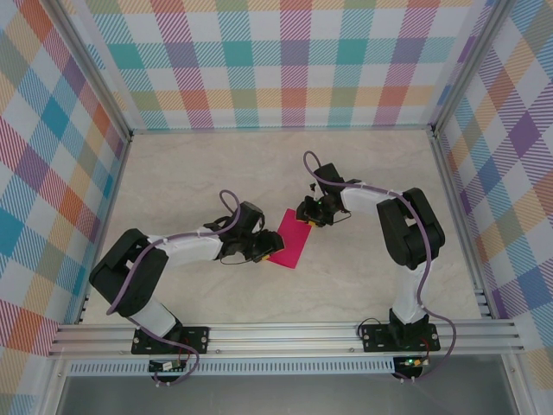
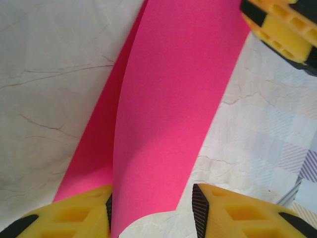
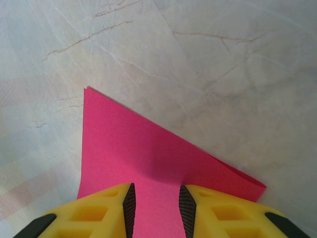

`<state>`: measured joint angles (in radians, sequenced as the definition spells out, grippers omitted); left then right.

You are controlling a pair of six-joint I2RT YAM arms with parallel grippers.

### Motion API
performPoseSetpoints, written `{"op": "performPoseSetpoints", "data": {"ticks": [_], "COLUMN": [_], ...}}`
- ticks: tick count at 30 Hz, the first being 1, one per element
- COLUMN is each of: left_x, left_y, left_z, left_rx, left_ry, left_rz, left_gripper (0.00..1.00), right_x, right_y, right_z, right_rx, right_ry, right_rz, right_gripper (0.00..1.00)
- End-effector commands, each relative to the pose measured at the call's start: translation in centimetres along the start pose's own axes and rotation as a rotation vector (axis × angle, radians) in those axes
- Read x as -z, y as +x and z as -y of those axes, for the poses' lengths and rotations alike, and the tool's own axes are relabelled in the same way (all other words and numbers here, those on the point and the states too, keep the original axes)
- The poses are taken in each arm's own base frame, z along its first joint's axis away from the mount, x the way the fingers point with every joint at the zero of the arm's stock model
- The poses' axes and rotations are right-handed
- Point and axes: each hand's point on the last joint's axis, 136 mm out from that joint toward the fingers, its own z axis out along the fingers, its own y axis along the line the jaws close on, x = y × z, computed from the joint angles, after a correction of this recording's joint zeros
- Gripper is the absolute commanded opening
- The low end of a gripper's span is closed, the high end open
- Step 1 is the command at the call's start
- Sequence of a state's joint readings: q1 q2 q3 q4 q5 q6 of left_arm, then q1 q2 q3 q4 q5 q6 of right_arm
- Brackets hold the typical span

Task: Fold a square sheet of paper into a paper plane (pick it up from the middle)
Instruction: Fold the triangle a second time at the center of the table.

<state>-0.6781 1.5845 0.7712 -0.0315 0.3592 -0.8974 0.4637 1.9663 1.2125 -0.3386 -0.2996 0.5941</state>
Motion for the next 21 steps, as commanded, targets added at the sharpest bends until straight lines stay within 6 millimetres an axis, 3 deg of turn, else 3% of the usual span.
{"op": "performPoseSetpoints", "data": {"ticks": [1,15,21], "left_x": [1.2,0.0,-1.2], "left_y": [-0.6,-1.5,-2.1], "left_z": [2.9,5.9,5.6], "left_rx": [-0.046,-0.088,-0.083], "left_ry": [0.103,0.208,0.194], "left_rz": [0.021,0.009,0.013], "left_gripper": [0.43,0.49,0.51], "right_x": [-2.0,-2.0,-1.8], "right_y": [2.4,2.5,2.6], "right_z": [3.1,2.9,2.2], "right_rx": [-0.055,-0.057,-0.057], "right_ry": [0.091,0.081,0.050], "right_rz": [-0.076,-0.088,-0.097], "right_gripper": [0.34,0.34,0.34]}}
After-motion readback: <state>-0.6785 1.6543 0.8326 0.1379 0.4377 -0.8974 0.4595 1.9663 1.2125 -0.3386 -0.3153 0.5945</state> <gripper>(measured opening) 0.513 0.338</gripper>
